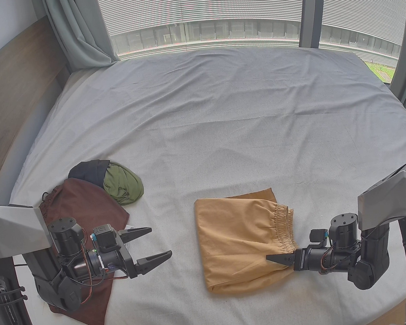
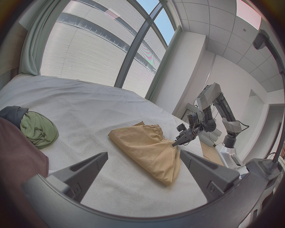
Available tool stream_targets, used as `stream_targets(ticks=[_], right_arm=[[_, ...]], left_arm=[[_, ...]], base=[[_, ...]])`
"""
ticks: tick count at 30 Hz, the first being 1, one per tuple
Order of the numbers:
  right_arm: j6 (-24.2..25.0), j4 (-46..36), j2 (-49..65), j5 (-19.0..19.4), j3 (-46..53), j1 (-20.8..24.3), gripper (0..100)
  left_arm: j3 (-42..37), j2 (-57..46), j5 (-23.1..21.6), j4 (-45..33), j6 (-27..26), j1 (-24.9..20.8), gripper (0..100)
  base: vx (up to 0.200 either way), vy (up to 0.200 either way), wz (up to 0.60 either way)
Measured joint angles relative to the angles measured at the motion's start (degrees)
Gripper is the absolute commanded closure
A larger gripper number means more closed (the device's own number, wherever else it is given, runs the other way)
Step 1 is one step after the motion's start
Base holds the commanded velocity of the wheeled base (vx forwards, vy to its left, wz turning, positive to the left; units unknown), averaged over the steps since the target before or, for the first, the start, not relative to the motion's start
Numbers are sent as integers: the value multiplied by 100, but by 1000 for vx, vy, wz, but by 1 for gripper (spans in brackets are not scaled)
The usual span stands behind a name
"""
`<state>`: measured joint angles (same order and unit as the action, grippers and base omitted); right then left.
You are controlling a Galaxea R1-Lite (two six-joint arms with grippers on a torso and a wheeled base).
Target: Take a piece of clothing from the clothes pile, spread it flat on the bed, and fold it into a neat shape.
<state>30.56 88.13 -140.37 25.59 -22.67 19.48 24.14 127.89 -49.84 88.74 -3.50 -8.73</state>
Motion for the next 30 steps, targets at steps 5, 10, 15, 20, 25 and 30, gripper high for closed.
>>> stream_targets(ticks=[5,10,15,20,25,30], right_arm=[[4,1,-15,-128,-65,17,0],[4,4,-23,-154,-80,22,100],[1,-2,-28,-161,-74,41,100],[4,6,-33,-154,-72,44,100],[1,15,-33,-154,-63,57,100],[-5,17,5,-167,-33,135,100]], left_arm=[[-2,4,0,0,-2,0,0],[-2,6,0,2,-2,2,0],[-7,6,0,0,-2,5,0],[-7,6,0,0,-9,0,0],[-7,4,2,0,-20,2,0],[-5,0,0,2,-17,2,0]], base=[[0,0,0],[0,0,0],[0,0,0],[0,0,0],[0,0,0],[0,0,0]])
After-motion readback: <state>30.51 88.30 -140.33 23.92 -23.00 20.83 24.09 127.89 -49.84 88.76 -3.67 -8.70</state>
